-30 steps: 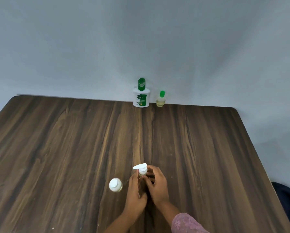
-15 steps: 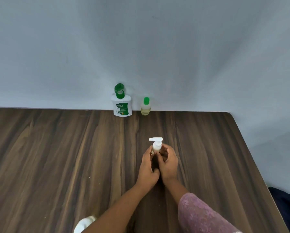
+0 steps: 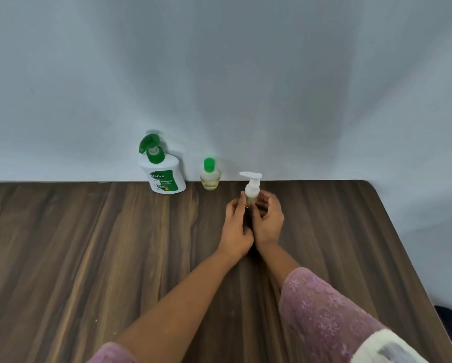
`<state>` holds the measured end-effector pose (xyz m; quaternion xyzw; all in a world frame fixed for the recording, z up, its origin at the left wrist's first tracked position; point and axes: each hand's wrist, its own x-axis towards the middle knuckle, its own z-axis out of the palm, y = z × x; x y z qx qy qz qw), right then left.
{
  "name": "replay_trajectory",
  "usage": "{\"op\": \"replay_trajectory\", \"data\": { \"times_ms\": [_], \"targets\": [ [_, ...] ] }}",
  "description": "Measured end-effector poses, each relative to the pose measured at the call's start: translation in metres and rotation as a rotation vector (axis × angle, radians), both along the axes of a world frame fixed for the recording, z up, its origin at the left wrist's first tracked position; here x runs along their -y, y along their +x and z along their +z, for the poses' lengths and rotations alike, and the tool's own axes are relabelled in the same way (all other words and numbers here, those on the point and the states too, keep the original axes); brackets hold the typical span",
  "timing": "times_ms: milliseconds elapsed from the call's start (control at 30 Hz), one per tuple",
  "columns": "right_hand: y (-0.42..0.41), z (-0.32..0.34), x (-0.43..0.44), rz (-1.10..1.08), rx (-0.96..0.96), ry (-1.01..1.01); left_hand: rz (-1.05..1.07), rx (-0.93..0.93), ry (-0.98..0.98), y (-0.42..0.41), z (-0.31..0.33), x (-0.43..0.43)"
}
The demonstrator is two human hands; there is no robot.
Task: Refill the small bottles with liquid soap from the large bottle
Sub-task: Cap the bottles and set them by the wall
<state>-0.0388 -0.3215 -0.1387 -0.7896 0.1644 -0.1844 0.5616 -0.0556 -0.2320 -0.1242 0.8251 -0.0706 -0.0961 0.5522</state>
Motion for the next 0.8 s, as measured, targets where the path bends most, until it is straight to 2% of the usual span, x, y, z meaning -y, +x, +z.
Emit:
{"op": "replay_trajectory", "data": {
  "times_ms": [433, 800],
  "targets": [
    [0.046, -0.007, 0.005, 0.006, 0.026, -0.044, 0.036, 0.028, 0.08, 0.04, -0.009, 0.008],
    [0.048, -0.007, 0.004, 0.017, 0.004, -0.091, 0.08, 0.017, 0.007, 0.04, -0.015, 0.007]
  ]
}}
